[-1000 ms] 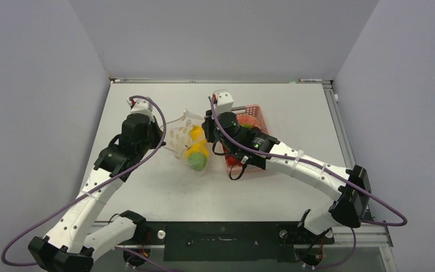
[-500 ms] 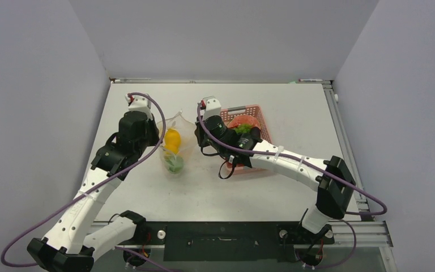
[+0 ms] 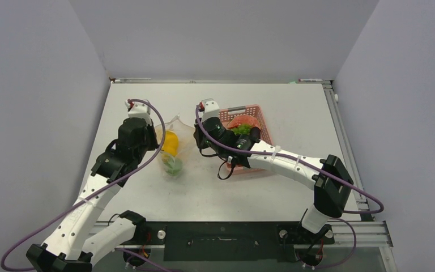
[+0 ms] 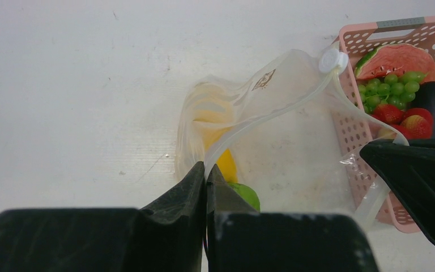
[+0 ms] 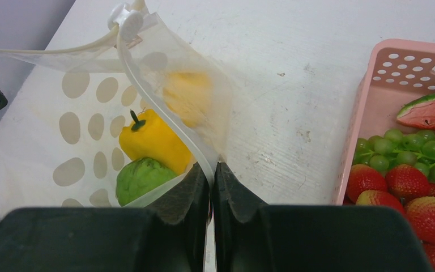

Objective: Place the food in the zip-top bag and seal the zipper
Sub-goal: Adjust the zipper food storage bag at the center of the board, then pick up the fake vegetable from the bin.

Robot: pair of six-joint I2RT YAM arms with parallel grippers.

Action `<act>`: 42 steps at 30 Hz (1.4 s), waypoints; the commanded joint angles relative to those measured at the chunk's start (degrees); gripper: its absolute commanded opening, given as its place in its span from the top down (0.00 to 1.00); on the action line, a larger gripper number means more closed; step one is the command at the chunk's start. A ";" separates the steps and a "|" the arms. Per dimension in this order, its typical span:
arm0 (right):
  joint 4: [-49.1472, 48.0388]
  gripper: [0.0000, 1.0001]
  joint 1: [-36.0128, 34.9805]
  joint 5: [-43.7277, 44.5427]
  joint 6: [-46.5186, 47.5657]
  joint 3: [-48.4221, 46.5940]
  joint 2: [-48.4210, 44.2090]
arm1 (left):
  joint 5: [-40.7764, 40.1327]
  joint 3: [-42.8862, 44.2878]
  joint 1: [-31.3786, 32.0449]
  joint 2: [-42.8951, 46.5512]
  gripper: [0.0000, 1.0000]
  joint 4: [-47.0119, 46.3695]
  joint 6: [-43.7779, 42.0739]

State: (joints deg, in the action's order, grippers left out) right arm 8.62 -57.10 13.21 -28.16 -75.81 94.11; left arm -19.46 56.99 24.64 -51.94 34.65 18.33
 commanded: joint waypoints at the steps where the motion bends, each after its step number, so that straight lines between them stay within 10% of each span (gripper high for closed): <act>1: -2.40 0.91 -0.22 -0.11 -0.57 0.38 -1.05 | 0.69 -1.33 -0.36 1.42 1.00 -5.51 -1.36; 22: 2.70 0.44 -0.03 5.53 3.47 -2.20 -9.74 | 3.23 -2.83 -0.39 2.10 1.00 -6.14 -1.19; 42: 9.03 0.39 13.99 8.25 3.70 7.93 -13.10 | 3.99 -3.22 -0.39 2.81 1.00 -6.14 -0.84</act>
State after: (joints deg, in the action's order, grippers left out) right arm 17.30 -44.86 20.40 -24.03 -69.14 80.64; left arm -16.14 53.71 24.64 -50.17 31.48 17.54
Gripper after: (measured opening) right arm 0.602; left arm 0.001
